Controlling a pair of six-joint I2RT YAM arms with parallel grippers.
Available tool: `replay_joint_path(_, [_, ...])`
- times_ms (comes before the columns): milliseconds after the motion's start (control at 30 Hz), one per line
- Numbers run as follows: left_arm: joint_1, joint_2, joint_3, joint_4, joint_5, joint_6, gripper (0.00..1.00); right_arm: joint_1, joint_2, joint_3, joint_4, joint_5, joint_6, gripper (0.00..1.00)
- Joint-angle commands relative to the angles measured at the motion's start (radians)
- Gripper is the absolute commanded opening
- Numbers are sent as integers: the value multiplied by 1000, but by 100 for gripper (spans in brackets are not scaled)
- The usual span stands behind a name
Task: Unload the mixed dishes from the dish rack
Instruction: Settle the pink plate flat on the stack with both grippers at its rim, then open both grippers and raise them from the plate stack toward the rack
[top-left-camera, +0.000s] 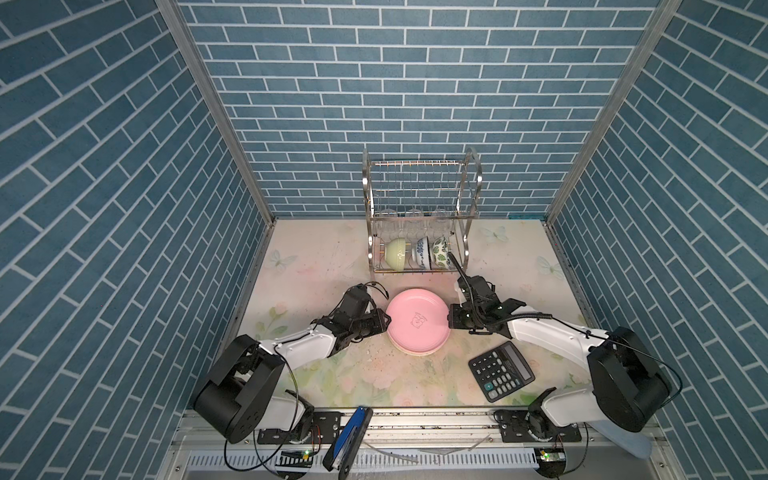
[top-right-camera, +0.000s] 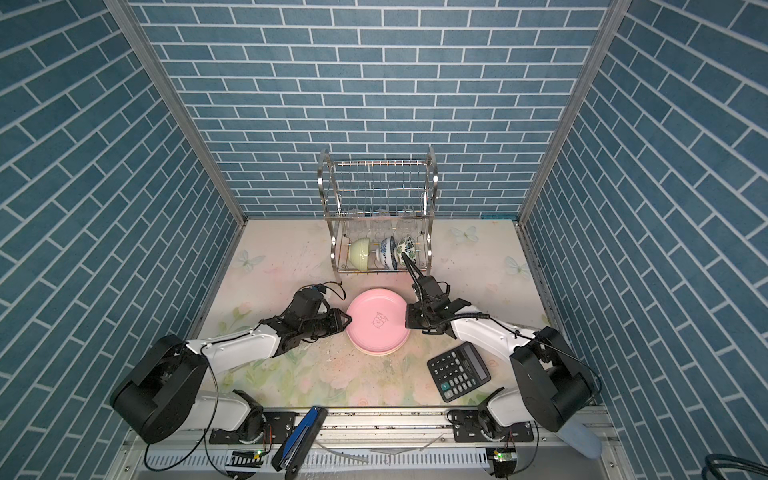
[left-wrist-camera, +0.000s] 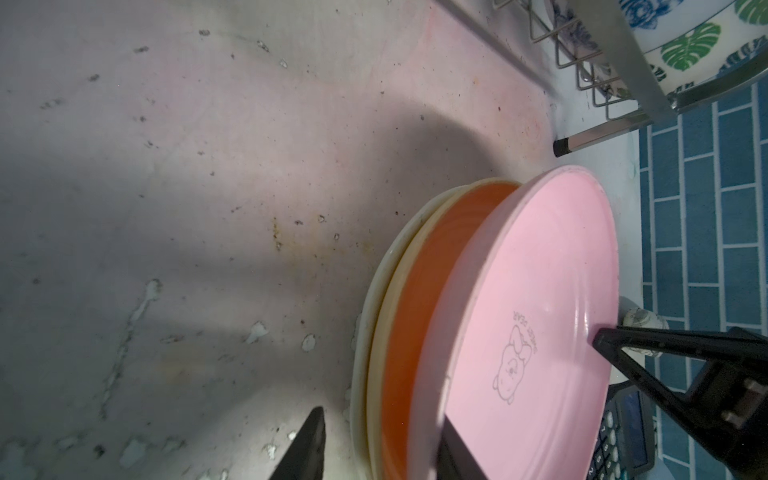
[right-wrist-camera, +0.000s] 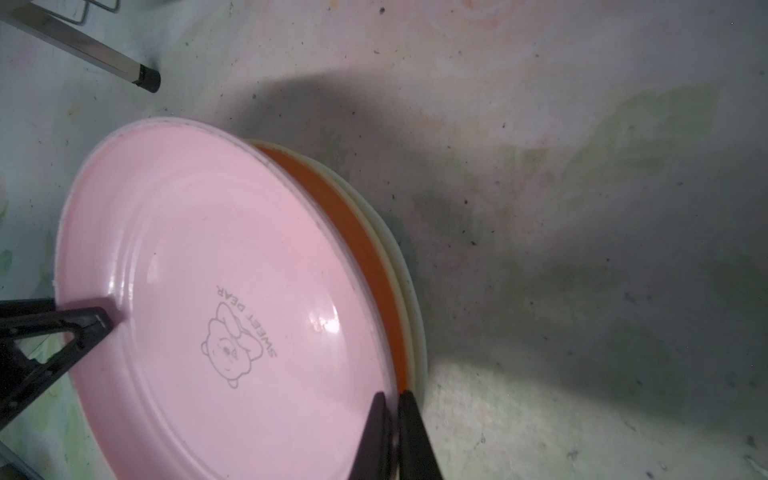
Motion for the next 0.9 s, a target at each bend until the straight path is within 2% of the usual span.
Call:
replay_joint_path(0, [-2, 18, 18, -46, -18, 31, 41, -10, 11, 5, 1, -1, 37, 0])
replay_joint_path(233, [-2, -30, 19, -74, -48, 39, 43, -10, -23, -5, -9, 15, 40, 36])
replay_joint_path(367, [-2, -93, 31, -126, -71, 56, 45, -10, -56, 0, -36, 15, 35, 49])
replay_joint_path(600, [-2, -243, 69, -281, -138, 111, 48, -9, -164, 6, -139, 109, 15, 60])
replay_joint_path(767, [-3, -365, 110, -418, -198, 161, 69, -9, -256, 11, -235, 195, -5, 66])
replay_joint_path(867, [0, -437, 136, -486, -229, 187, 76, -9, -304, 16, -277, 232, -18, 67])
